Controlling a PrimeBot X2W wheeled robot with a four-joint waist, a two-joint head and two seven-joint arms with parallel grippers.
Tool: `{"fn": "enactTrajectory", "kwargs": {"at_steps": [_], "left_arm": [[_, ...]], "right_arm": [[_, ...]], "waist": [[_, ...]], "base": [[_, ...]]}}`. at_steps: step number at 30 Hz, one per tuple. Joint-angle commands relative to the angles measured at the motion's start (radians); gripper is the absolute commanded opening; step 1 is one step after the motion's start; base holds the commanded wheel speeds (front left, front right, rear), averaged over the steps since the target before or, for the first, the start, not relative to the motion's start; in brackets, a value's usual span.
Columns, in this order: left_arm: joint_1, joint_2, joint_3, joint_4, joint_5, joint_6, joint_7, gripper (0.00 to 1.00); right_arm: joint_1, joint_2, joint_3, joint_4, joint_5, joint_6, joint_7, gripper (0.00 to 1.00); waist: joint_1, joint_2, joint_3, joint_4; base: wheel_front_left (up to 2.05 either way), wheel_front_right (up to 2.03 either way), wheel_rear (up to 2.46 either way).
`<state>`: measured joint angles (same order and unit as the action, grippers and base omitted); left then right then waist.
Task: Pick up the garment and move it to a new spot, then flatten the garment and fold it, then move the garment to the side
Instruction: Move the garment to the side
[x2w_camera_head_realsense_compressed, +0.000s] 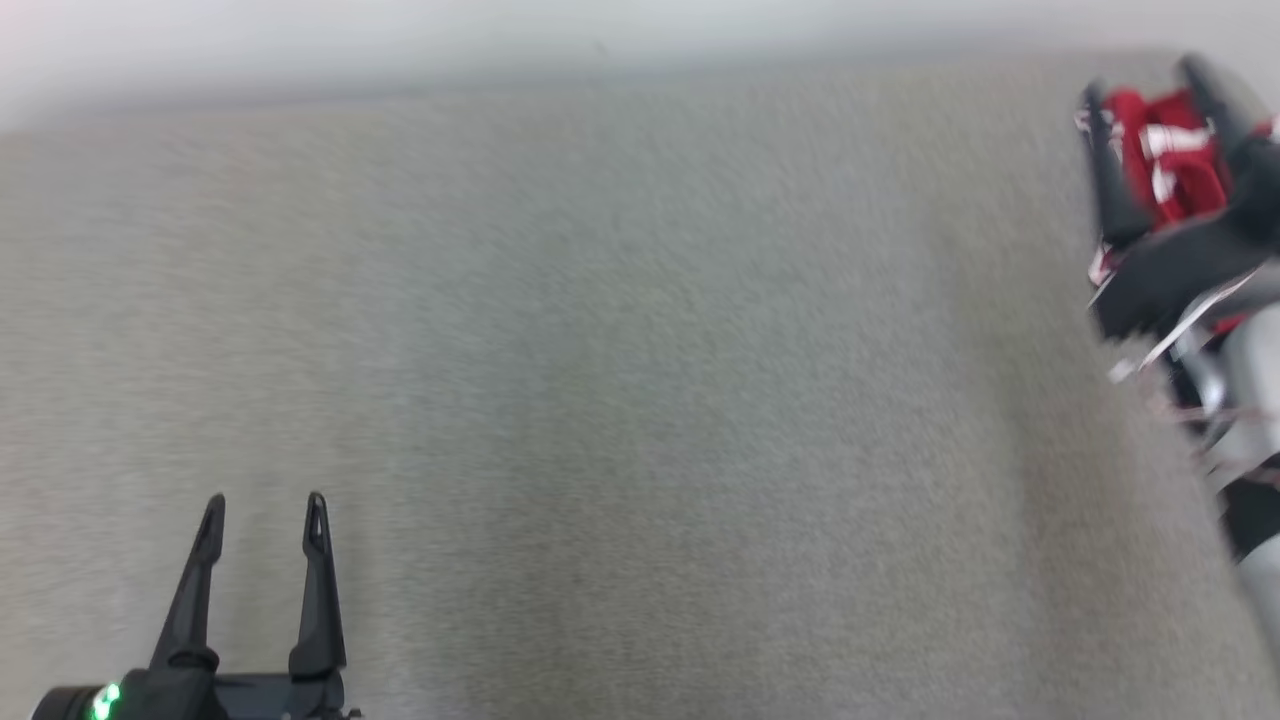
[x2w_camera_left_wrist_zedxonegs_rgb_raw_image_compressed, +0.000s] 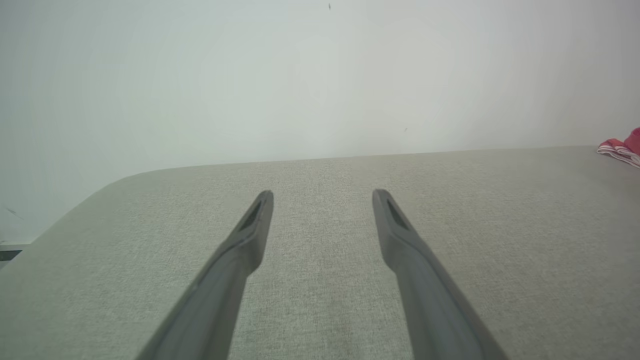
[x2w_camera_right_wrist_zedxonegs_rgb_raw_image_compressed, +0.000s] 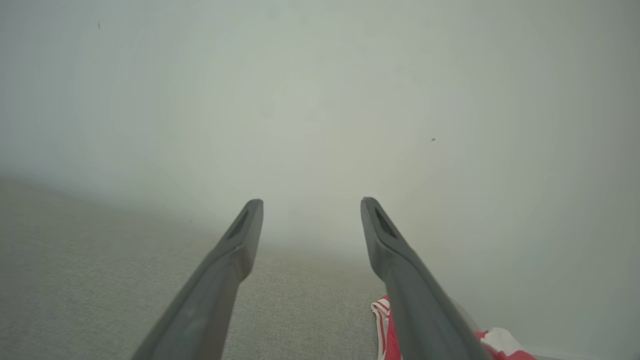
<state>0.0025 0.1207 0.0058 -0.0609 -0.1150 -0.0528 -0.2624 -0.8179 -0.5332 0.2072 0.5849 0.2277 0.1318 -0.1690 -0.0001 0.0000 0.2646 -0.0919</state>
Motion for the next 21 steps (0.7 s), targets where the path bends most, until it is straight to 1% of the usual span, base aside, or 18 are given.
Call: {"fn": "enactTrajectory", "kwargs": {"at_steps": [1,8,17,21], "left_arm": [[0.019,-0.004,0.003,0.004,-0.004,-0.001,-0.003,1.00],[0.045,-0.013,0.014,0.030,-0.006,-0.007,-0.003,1.00],[0.074,-0.027,0.024,0.058,-0.011,-0.011,-0.003,1.00],[0.083,-0.032,0.030,0.077,-0.011,-0.013,-0.003,1.00]], "right_arm": [[0.037,0.020,-0.003,-0.012,0.002,-0.003,-0.006,1.00],[0.194,0.111,-0.057,-0.077,0.001,-0.003,-0.018,1.00],[0.413,0.195,-0.125,-0.211,-0.016,-0.003,-0.012,1.00],[0.535,0.249,-0.166,-0.283,-0.019,-0.003,-0.017,1.00]], "waist": [[0.0001,0.0000,-0.115,0.104],[0.0001,0.0000,-0.174,0.111],[0.0001,0.0000,-0.217,0.084],[0.0001,0.0000,-0.242,0.072]], "base": [[0.00,0.00,0.00],[0.00,0.00,0.00],[0.00,0.00,0.00],[0.00,0.00,0.00]]}}
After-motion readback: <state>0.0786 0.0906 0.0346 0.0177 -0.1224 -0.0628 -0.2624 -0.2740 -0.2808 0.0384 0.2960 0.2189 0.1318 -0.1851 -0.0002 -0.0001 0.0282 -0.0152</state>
